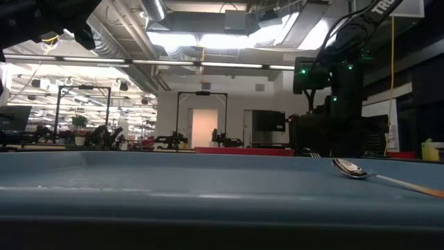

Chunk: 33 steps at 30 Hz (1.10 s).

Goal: Pick and place plate/cup/fork/spoon on tray
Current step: Put the orange fork to the left of the orange spoon on the blue tray

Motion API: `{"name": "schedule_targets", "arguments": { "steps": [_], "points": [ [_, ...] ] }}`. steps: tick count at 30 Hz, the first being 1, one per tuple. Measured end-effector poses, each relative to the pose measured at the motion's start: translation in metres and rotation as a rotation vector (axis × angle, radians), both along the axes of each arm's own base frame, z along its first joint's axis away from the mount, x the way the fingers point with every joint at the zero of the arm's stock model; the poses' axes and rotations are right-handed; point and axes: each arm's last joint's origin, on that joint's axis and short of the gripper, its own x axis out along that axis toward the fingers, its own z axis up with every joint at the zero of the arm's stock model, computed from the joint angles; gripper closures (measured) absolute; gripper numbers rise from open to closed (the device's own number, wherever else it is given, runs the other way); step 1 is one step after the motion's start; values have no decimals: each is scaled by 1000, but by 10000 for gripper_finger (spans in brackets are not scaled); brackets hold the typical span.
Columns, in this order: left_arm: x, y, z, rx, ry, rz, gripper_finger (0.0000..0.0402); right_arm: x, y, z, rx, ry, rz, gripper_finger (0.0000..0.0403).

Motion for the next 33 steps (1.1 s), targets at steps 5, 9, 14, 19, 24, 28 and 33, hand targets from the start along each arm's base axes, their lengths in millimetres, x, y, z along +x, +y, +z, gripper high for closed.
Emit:
{"name": "schedule_targets", "arguments": {
  "steps": [5,9,14,19,24,28,33],
  "points": [
    [0,0,0,-5,0,-3,401,0,-1,0,-18,6,-2,389],
    [0,0,0,-3,0,-15,401,0,-1,0,-23,7,-3,392],
    [0,0,0,-24,-5,-26,401,2,-2,3,-32,18,2,397],
    [-1,0,2,-24,-19,-25,401,10,-10,24,-95,66,38,398],
    [-1,0,2,18,-23,1,401,21,-17,63,-87,96,35,398],
    [-1,0,2,23,-23,4,401,38,-9,94,-89,17,39,398],
    [-1,0,2,24,-18,4,401,64,22,118,-98,-157,54,398]
  ]
}}
